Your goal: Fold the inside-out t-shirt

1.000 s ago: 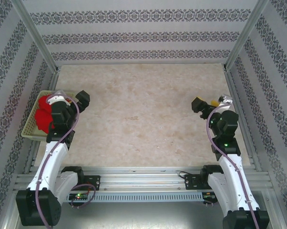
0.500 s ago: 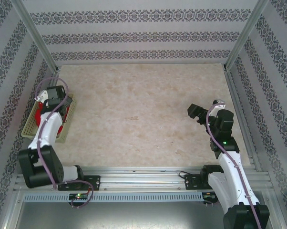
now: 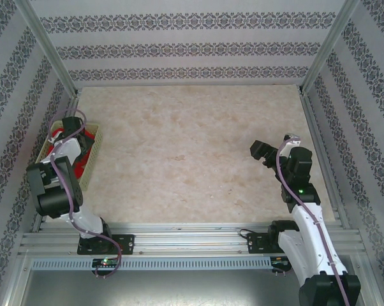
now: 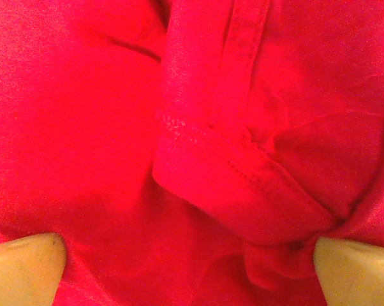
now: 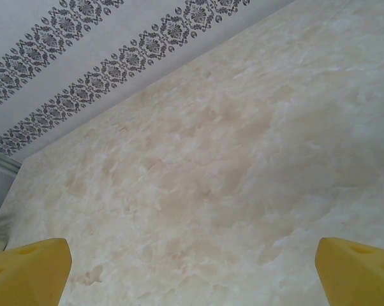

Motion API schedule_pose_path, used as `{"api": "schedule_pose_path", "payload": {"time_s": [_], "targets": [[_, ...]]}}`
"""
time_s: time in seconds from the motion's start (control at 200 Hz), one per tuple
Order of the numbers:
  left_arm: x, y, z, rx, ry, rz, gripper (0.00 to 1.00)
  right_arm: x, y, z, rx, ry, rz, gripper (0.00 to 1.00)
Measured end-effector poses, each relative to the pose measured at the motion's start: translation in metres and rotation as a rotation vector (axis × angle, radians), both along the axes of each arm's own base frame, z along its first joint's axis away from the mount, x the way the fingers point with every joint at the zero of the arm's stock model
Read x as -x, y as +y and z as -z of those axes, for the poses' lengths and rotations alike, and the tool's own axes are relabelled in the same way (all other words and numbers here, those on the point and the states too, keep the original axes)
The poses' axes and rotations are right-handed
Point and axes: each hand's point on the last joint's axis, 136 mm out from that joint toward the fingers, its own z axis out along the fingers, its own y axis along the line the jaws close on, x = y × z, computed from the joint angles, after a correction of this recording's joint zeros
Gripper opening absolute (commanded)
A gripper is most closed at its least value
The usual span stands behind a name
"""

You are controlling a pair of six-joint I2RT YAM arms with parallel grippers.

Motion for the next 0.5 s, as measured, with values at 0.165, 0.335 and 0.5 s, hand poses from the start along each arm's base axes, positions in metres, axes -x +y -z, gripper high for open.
{"api": "schedule_pose_path", "payload": {"time_s": [0.165, 0.335, 0.5], "targets": [[-0.009, 0.002, 0.012, 0.049, -0.036, -0.02, 0.57, 0.006, 0.001, -0.004, 0.001, -0.009, -0.002, 0.98], [-0.017, 0.0, 0.011, 0.09, -0.088, -0.021, 0.12, 0.012, 0.001, -0.004, 0.004, -0.006, -0.003, 0.98], [-0.023, -0.011, -0.008, 0.124, -0.191, -0.004, 0.02, 0.013, 0.001, -0.004, 0.003, -0.006, -0.003, 0.98]]}}
